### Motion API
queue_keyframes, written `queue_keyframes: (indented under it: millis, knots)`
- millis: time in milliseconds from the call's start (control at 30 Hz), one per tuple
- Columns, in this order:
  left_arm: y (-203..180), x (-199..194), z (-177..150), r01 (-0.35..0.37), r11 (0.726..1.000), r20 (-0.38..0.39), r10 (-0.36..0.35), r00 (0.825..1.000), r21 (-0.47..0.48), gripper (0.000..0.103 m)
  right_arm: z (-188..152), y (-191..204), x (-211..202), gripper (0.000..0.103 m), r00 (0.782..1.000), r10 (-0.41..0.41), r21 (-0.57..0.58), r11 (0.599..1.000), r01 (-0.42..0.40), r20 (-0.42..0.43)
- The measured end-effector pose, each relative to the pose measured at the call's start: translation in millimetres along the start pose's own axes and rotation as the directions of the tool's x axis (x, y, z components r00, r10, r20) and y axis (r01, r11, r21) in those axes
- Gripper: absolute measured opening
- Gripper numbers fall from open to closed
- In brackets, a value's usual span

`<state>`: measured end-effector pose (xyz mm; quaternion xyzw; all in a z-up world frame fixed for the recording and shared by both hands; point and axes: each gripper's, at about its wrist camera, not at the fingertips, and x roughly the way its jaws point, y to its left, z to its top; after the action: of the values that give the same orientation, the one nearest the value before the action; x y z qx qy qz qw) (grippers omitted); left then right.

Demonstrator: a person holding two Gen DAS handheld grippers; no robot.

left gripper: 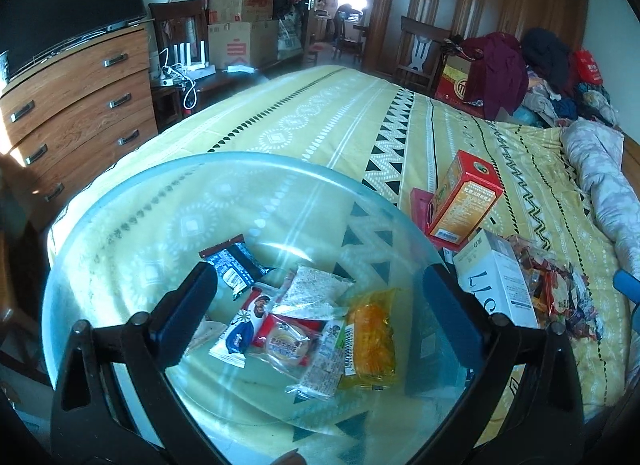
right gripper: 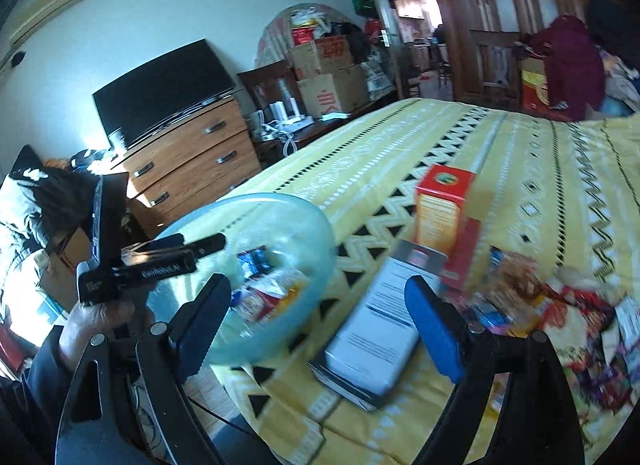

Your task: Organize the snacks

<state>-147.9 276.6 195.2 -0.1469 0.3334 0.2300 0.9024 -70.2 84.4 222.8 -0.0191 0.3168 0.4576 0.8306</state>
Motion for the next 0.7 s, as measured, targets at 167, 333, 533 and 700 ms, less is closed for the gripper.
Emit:
queue_keyframes:
  millis: [167,333,533,700]
  knots:
    - [-5,9,-2,-0.015,1.000,-0.027,0.015,1.000,0.008,0.103,-27,-56,-33,0.090,0.997,-0.071,0.136,0.988,0.069,0.010]
    - [-28,-23,6,0.038,0.999,0.074,-0.039,0.996,0.010,0.103,-51,-100,-81,0.090,0.985,-0.163,0.187,0.971,0.149,0.062]
    - [-149,-64,-25,0.278,0.920,0.139,-0.325,0.936,0.275,0.103,-127,-175,-121,0.093,0.923,-0.383,0.237,0.894,0.381,-0.039]
    - [-260,-20,-107,0.449,0.786,-0.097,-0.453,0.886,0.424,0.103,-194,-226,-120,0.093,0.889,-0.427,0.278,0.845,0.457,-0.164]
